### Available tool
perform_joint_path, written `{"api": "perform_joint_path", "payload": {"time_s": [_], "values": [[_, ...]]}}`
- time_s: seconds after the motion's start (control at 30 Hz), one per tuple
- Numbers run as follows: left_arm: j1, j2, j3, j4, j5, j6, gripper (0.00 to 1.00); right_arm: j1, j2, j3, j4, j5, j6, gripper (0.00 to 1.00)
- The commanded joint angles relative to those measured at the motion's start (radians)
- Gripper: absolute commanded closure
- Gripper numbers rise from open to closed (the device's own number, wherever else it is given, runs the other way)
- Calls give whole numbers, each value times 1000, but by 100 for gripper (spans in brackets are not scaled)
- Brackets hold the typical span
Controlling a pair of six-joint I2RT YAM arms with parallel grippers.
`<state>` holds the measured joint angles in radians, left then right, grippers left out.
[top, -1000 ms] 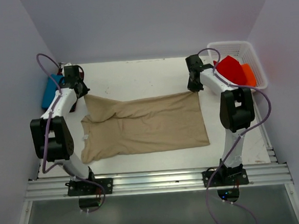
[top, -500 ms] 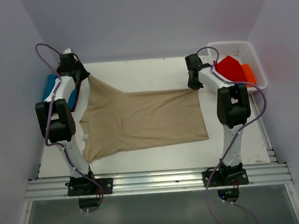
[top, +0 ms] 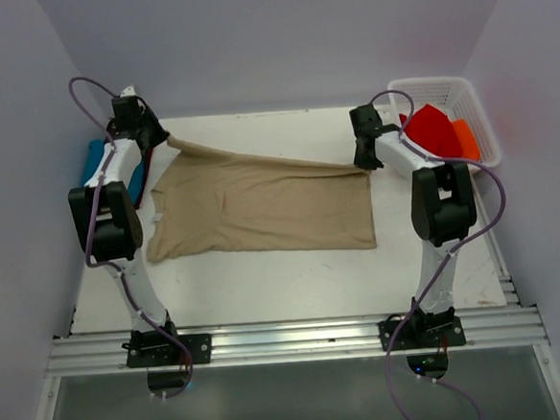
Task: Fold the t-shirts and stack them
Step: Fold the tshirt
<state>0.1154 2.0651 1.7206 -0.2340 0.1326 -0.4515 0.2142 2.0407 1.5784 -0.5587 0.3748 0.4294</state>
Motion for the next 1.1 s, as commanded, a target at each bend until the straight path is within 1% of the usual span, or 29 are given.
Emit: {"api": "perform_joint_path", "payload": {"time_s": [0.0, 0.1, 0.2, 0.27, 0.33, 0.43, 0.57, 0.77, 1.07], "values": [[12, -86, -88, -25, -70, 20, 100, -9, -111, -56, 34, 6, 5, 100], [10, -143, -179, -25, -128, 27, 100, -10, -175, -130, 55, 1, 15, 100], [12, -206, -283, -27, -227, 36, 100, -9, -235, -202, 74, -14, 20, 100], [12, -250, -314, -28, -283, 39, 100, -9, -272, -248, 83, -33, 26, 100], [12, -281, -335, -63, -339, 42, 100, -9, -295, -283, 80, -45, 34, 100], [13, -316, -374, -93, -393, 45, 100, -7, -316, -328, 83, -62, 37, 100], [13, -355, -403, -120, -404, 42, 100, 2, -355, -380, 89, -77, 46, 100], [13, -336, -438, -194, -421, 34, 100, 20, -384, -462, 109, -93, 49, 100], [13, -324, -464, -217, -426, 24, 100, 39, -412, -541, 129, -108, 52, 100]]}}
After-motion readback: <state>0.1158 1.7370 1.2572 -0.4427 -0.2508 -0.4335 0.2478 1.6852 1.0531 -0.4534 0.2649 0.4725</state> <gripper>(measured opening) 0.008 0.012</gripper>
